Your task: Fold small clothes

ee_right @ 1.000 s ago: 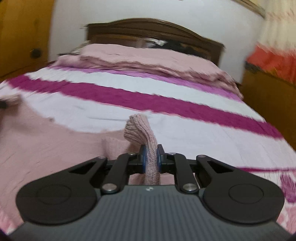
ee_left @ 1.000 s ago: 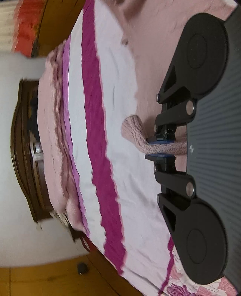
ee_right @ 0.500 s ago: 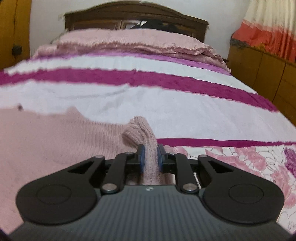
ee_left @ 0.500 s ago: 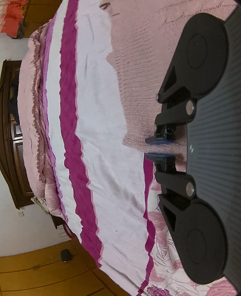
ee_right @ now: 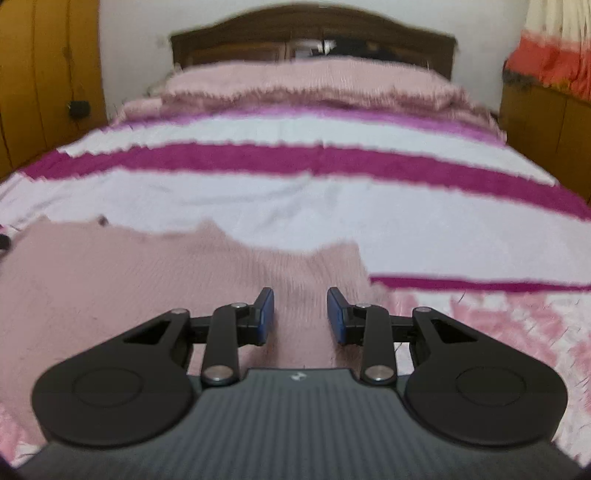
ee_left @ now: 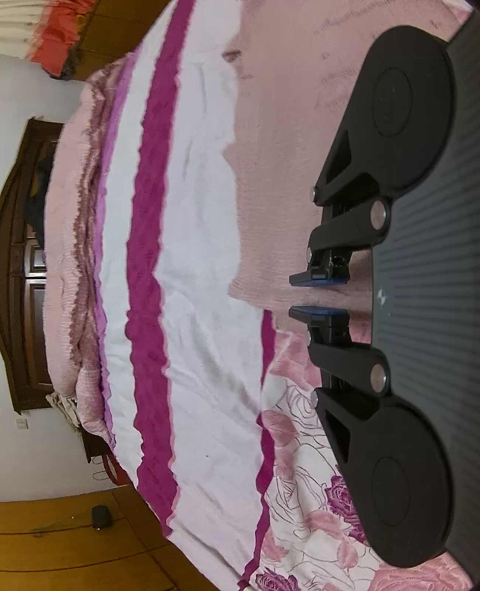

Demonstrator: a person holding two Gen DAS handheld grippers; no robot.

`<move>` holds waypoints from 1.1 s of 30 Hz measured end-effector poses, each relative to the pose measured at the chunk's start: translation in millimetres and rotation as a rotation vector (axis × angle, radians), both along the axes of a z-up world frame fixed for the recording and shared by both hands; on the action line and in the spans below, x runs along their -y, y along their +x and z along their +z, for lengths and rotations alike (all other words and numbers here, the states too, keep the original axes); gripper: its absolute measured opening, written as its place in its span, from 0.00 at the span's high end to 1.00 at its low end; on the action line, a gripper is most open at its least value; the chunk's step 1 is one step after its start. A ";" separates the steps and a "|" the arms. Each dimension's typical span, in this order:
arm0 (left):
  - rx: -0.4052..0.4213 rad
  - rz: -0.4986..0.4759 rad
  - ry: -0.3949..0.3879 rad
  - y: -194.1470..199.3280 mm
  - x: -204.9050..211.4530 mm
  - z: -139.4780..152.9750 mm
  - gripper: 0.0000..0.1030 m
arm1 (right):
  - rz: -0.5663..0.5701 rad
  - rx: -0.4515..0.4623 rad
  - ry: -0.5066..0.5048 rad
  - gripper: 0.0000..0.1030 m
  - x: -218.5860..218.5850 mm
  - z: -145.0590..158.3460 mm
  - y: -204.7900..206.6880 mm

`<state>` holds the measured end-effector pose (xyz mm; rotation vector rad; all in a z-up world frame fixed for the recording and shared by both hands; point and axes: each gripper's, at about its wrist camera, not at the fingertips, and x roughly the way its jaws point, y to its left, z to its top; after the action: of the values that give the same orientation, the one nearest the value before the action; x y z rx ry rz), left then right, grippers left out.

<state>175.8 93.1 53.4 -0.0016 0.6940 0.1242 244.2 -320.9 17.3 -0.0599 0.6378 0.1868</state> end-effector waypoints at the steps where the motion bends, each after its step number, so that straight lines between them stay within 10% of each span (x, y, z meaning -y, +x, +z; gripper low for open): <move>1: -0.011 0.006 0.016 1.2 0.2 -3.2 0.88 | -0.014 -0.008 0.008 0.69 1.2 -5.6 4.5; 11: -0.056 0.025 -0.035 -10.2 -10.1 5.9 0.80 | -0.106 0.008 0.091 0.66 9.7 14.3 -13.6; 16: -0.074 0.042 -0.069 -31.2 -10.4 22.2 0.56 | -0.152 0.025 0.175 0.35 23.4 23.5 -42.4; 33: -0.131 0.082 -0.105 -78.5 8.8 36.8 0.46 | -0.239 -0.057 0.320 0.34 52.6 12.4 -116.2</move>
<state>97.3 84.3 90.3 -0.1236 0.8310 0.1672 128.0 -373.5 29.7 0.3297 0.6592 0.0580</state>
